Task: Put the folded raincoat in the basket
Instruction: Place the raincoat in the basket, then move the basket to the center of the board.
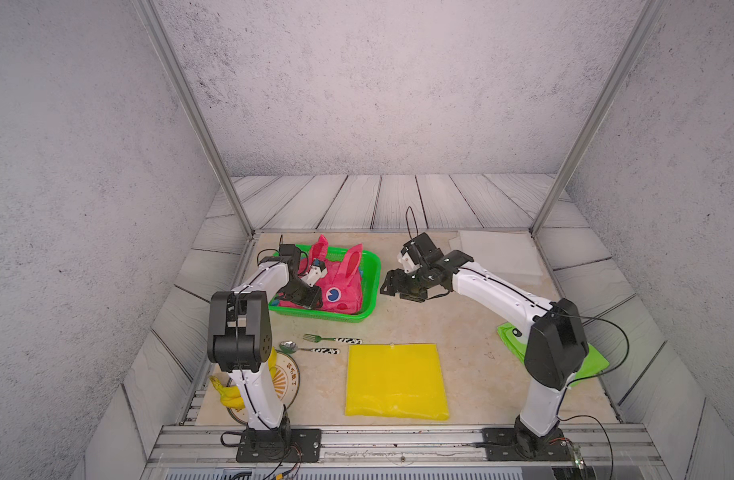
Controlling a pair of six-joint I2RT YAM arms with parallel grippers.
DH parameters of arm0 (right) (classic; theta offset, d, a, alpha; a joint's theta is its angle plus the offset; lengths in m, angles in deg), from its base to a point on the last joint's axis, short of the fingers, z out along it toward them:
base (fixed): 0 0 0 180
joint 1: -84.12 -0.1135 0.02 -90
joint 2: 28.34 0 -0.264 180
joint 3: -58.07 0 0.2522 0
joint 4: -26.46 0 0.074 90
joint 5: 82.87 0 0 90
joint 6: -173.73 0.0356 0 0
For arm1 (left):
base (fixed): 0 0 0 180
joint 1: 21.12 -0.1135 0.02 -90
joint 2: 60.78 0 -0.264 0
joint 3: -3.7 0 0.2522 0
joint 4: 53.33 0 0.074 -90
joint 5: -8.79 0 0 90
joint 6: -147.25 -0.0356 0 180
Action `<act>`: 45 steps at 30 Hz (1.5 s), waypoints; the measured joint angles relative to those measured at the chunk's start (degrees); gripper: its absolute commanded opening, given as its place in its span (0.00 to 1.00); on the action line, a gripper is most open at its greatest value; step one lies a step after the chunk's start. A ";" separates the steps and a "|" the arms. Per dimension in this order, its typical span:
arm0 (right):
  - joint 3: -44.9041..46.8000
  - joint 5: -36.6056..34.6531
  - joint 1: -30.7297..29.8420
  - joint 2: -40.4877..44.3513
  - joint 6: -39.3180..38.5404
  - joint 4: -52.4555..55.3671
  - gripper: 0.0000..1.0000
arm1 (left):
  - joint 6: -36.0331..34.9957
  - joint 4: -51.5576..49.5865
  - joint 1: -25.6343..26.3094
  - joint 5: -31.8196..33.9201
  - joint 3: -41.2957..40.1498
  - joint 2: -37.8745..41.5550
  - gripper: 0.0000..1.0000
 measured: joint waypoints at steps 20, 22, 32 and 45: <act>-26.18 -18.99 -3.82 -21.09 4.44 16.31 0.18 | 3.15 2.69 0.07 -6.58 -2.03 6.10 0.39; -27.19 -21.75 -3.13 -21.40 3.65 18.40 0.18 | 3.19 2.32 0.07 -7.58 -1.68 7.48 0.39; -20.37 -32.04 2.54 -16.94 -9.11 21.57 0.17 | 2.69 2.29 5.77 -8.48 -0.63 9.01 0.38; -10.60 -31.34 14.34 -8.59 -27.19 26.23 0.44 | 0.13 -0.96 16.04 -6.99 5.29 4.11 0.40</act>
